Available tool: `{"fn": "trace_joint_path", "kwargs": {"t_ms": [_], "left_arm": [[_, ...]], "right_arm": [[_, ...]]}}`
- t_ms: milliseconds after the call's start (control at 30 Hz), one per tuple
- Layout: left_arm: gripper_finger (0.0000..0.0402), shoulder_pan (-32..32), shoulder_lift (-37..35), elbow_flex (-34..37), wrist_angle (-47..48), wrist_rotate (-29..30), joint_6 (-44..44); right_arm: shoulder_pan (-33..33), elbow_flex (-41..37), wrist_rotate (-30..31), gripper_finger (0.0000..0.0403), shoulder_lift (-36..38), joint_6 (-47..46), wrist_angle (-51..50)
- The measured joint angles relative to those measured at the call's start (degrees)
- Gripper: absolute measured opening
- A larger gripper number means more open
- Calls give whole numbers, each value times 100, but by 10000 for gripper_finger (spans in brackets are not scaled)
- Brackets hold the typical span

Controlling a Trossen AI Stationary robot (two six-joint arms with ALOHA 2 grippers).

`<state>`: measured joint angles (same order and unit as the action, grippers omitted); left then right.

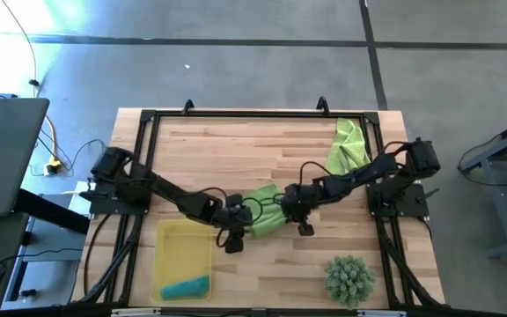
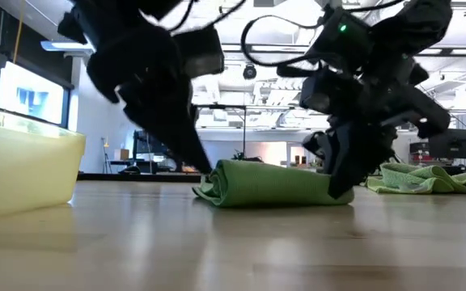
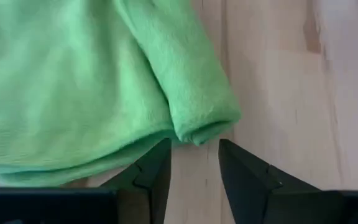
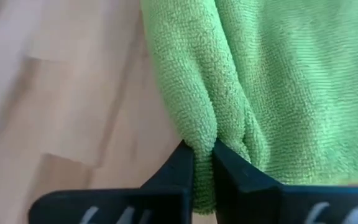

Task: Roll microfiber towels into tight, uniform cylinder then place into a basket
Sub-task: Roll the green microfiber towel

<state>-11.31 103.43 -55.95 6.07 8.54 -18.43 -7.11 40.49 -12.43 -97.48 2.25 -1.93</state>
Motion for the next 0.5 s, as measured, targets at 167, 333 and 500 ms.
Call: {"fn": "trace_joint_path", "kwargs": {"t_ms": [167,333,500], "left_arm": [[122,-198,-285,-230,-27,608,217],[122,-316,-215,-306,-291,1276,397],[122,-308,96,-308,-798,1614,368]], "right_arm": [[356,-8,-1040,5,-18,-489,7],[677,-17,-1508,9,-24,-1110,24],[939,-17,-1662,9,-20,-1756,57]]}}
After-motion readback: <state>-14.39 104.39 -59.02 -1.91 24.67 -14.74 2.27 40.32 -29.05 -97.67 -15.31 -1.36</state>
